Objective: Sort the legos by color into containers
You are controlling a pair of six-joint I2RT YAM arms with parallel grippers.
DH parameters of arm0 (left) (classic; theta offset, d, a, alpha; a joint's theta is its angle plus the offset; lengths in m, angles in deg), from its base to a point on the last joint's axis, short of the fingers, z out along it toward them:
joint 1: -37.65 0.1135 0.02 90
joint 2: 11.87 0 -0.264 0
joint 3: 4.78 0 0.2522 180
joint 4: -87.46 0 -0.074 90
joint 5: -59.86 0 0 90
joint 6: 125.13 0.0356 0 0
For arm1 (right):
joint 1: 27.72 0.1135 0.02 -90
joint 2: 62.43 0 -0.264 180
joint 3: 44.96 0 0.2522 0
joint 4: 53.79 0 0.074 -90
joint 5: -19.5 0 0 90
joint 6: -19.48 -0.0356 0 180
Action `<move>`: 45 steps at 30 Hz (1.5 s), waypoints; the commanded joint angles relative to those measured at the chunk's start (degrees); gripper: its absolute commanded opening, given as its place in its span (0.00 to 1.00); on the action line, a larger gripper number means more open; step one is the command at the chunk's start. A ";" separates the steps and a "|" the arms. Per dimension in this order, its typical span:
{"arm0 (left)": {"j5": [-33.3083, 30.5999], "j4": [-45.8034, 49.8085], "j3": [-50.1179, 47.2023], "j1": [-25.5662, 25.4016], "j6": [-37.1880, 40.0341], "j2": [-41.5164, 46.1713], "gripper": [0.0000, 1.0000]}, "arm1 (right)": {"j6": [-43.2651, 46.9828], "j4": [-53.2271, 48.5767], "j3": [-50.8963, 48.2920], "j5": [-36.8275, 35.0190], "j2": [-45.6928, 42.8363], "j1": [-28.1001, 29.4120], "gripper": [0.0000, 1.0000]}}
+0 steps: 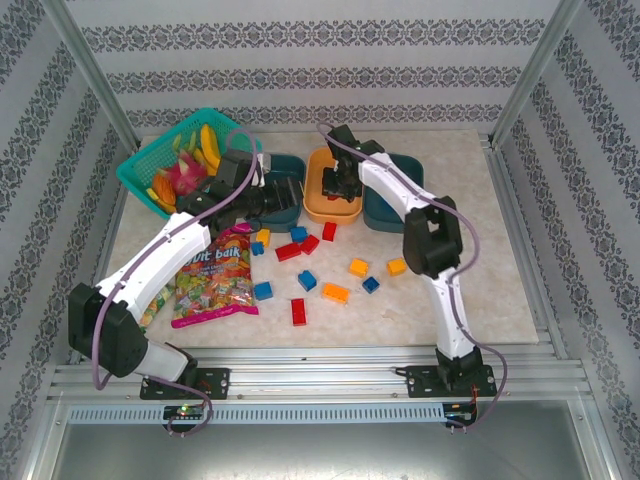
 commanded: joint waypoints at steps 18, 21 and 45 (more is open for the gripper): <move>-4.88 7.12 -0.65 0.99 -1.49 5.18 0.73 | 0.15 -8.04 16.27 0.73 -1.37 0.13 0.52; -6.19 10.11 -1.90 0.98 0.83 6.33 0.73 | 1.77 -2.46 7.52 0.46 -11.32 1.77 0.51; -17.05 8.38 -4.75 2.61 24.31 -16.94 0.65 | -6.20 56.39 -86.18 5.96 -71.12 12.95 0.68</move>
